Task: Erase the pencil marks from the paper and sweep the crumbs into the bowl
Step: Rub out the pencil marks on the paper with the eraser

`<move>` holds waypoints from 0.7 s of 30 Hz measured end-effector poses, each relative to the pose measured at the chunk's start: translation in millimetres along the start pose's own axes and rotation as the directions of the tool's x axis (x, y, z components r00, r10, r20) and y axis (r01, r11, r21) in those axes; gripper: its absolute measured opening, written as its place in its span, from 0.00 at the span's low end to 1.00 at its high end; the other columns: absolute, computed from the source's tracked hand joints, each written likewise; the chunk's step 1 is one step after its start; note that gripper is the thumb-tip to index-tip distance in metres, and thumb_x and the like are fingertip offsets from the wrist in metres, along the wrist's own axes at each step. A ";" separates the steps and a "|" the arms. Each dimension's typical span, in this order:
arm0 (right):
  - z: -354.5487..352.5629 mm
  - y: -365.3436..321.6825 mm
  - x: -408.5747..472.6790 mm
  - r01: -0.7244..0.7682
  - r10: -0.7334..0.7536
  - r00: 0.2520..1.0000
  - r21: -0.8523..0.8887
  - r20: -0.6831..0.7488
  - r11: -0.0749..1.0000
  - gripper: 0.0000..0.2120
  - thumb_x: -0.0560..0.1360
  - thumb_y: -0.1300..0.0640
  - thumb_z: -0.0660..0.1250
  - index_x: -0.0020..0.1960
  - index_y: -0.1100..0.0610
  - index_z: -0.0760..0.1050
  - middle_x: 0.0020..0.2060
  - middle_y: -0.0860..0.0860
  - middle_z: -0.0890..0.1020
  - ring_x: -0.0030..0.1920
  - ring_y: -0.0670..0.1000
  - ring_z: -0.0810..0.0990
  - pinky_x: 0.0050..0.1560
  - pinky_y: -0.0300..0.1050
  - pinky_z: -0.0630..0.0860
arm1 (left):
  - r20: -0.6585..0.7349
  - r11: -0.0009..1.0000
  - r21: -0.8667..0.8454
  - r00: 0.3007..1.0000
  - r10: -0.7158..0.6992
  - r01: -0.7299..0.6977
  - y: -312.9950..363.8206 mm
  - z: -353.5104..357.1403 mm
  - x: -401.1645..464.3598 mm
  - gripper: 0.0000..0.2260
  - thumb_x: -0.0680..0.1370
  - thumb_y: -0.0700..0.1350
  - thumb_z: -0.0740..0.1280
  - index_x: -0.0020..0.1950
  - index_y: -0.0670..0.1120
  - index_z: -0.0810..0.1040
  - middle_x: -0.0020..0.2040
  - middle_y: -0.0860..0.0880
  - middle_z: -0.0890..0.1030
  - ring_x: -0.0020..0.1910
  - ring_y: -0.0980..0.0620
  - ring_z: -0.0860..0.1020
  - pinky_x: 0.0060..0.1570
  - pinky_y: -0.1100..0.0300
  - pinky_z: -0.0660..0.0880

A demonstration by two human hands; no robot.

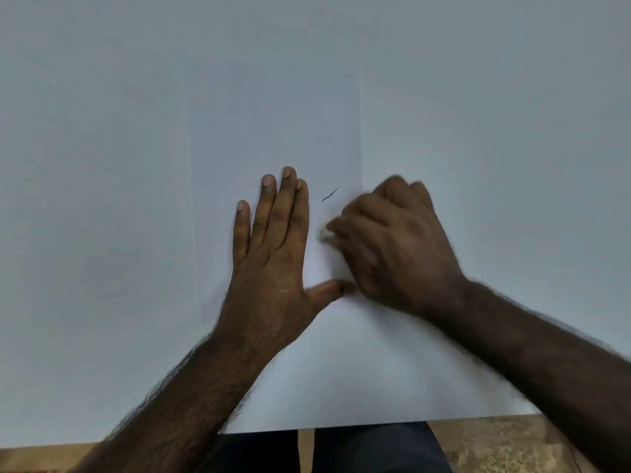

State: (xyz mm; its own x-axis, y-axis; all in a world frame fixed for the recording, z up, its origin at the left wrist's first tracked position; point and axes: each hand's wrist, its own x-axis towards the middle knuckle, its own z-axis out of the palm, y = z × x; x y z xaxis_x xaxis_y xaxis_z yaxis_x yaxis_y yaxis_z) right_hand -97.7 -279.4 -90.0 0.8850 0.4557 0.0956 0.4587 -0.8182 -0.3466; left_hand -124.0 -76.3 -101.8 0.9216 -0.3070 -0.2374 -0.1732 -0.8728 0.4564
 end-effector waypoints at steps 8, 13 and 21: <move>3.0 9.5 26.3 -0.179 0.184 0.981 0.075 -0.061 0.981 0.09 0.81 0.52 0.71 0.56 0.55 0.86 0.49 0.51 0.86 0.50 0.57 0.79 0.52 0.54 0.72 | 0.025 0.999 0.031 0.999 -0.036 0.036 3.8 5.0 -5.7 0.56 0.74 0.80 0.54 0.87 0.44 0.42 0.88 0.46 0.39 0.86 0.46 0.38 0.83 0.41 0.39; 6.2 11.2 22.8 -0.165 0.168 0.985 0.072 -0.033 0.984 0.09 0.82 0.53 0.70 0.57 0.55 0.86 0.50 0.51 0.86 0.51 0.57 0.79 0.52 0.54 0.73 | -0.082 0.997 -0.025 0.994 -0.075 0.073 10.7 6.1 -12.7 0.49 0.78 0.76 0.56 0.87 0.43 0.53 0.88 0.44 0.49 0.87 0.44 0.48 0.83 0.42 0.47; 3.5 0.8 31.1 -0.135 0.142 0.989 0.149 -0.039 0.980 0.06 0.81 0.55 0.72 0.56 0.54 0.86 0.48 0.48 0.84 0.49 0.56 0.78 0.51 0.57 0.73 | -0.063 0.993 0.015 0.992 -0.112 0.114 -27.7 -24.0 12.4 0.55 0.73 0.79 0.59 0.88 0.46 0.46 0.87 0.44 0.40 0.86 0.45 0.37 0.84 0.46 0.38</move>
State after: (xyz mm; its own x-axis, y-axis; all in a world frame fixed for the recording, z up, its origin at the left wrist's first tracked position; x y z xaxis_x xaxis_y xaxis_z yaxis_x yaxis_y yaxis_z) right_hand -70.1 -264.7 -90.5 0.9438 0.3204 0.0818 0.3178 -0.8107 -0.4917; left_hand -99.3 -46.9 -96.8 0.9552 -0.1825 -0.2329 -0.0724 -0.9075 0.4138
